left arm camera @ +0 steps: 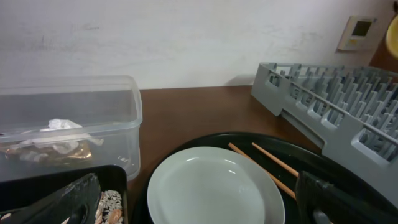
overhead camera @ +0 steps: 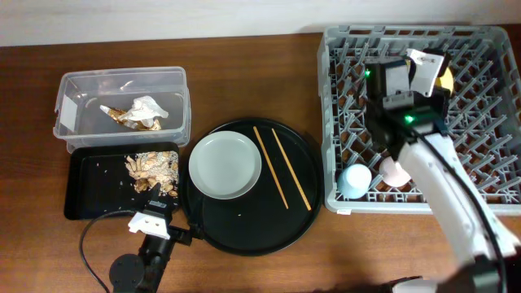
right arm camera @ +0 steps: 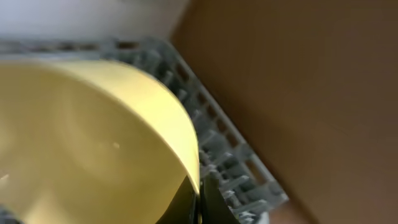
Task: Sort waste into correct bins and load items into the dishwasher rack
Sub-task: 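Grasp the yellow bowl with the right gripper and place it in the rack, then grasp the white plate with the right gripper and stand it in the rack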
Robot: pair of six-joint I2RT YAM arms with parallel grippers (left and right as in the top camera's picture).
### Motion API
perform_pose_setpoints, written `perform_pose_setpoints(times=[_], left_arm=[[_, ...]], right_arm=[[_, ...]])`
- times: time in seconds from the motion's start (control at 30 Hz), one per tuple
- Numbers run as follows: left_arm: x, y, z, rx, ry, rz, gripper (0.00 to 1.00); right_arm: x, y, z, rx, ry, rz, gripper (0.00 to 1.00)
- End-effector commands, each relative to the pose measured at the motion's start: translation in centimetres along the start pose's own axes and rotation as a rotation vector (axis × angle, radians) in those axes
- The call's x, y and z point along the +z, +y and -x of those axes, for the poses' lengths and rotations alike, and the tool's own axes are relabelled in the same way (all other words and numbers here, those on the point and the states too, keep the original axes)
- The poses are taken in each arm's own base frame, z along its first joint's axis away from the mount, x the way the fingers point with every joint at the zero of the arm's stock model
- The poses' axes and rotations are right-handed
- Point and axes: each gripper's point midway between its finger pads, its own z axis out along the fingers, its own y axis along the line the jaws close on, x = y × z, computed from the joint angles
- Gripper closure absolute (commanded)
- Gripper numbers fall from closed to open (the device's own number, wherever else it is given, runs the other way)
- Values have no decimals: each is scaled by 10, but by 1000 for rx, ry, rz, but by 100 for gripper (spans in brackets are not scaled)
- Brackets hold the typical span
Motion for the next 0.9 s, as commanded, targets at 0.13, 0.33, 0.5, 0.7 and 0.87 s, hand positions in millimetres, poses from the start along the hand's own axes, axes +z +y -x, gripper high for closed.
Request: perform_pose_setpoints(times=[0.13, 0.33, 0.5, 0.7, 0.87], left_arm=[[0, -1, -2, 15, 2, -7, 1], [0, -1, -2, 15, 2, -7, 1], [0, -1, -2, 15, 2, -7, 1], [0, -1, -2, 15, 2, -7, 1], [0, -1, -2, 15, 2, -7, 1]], right_arm=[[56, 42, -54, -338, 110, -245, 96], [42, 70, -72, -462, 141, -127, 96], [2, 83, -65, -524, 88, -35, 59], [-145, 130, -45, -441, 66, 727, 45], [-342, 195, -125, -409, 432, 1558, 44]])
